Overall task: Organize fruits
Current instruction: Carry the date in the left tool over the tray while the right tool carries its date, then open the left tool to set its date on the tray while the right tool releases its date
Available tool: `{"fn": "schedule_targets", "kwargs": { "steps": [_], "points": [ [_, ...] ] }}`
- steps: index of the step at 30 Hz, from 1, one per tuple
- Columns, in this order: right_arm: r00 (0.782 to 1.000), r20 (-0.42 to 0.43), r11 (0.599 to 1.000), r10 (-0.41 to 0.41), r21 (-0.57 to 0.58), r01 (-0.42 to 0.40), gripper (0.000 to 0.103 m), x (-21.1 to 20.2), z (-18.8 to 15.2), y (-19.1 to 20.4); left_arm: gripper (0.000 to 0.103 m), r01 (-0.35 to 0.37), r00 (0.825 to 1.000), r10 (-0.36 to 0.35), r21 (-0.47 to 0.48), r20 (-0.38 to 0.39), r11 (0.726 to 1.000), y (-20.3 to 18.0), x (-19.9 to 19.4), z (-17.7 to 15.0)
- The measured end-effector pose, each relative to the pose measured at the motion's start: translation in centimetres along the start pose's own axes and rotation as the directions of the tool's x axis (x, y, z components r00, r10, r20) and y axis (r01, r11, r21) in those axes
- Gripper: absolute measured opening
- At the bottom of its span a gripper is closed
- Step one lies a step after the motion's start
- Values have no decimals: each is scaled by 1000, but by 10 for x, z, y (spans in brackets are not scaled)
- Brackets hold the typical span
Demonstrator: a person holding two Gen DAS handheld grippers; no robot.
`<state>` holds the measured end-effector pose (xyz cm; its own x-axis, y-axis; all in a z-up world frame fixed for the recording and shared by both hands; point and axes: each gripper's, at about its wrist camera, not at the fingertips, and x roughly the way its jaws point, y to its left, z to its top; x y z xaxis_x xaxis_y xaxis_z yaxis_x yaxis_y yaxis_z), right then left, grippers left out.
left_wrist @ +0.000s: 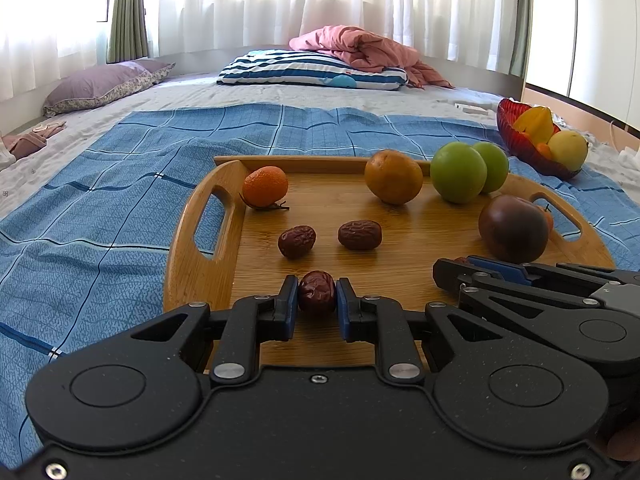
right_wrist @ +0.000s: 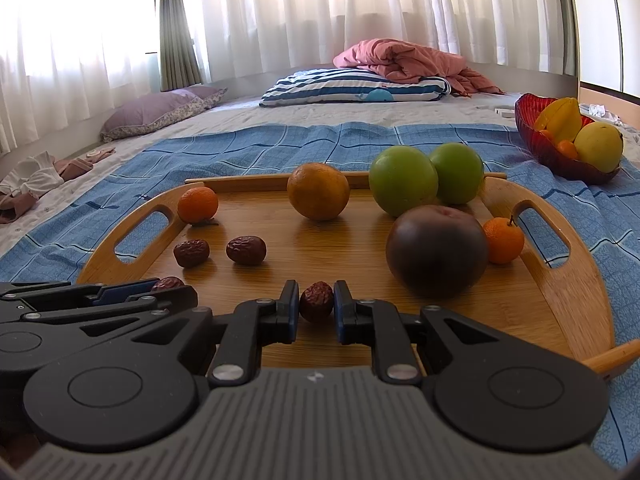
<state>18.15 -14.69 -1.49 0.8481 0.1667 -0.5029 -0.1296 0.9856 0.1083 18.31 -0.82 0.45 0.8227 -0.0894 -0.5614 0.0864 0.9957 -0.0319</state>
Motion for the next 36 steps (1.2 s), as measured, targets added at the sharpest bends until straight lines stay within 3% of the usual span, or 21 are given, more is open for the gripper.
{"fn": "schedule_targets", "kwargs": {
  "steps": [9,12,13,14,27,32,36],
  "points": [
    [1000,0,1000,0,1,0,22,0,0,0,20,0,1000,0,0,0,1000,0,0,0],
    [1000,-1,1000,3,2,-3,27,0,0,0,20,-3,1000,3,1,0,1000,-1,0,0],
    [1000,0,1000,4,3,-4,43,0,0,0,22,-7,1000,7,2,0,1000,-1,0,0],
    [1000,2,1000,5,3,-5,46,-1,0,0,23,-11,1000,11,3,1,1000,-1,0,0],
    [999,49,1000,-8,18,8,61,-17,4,-6,41,-38,999,38,9,25,999,0,-14,5],
    [997,68,1000,-24,-1,24,61,-27,3,-7,44,-42,998,41,21,37,999,-6,-23,6],
    [996,78,999,-35,-3,36,64,-34,4,-10,53,-47,998,46,17,48,999,-7,-30,8]
  ]
}}
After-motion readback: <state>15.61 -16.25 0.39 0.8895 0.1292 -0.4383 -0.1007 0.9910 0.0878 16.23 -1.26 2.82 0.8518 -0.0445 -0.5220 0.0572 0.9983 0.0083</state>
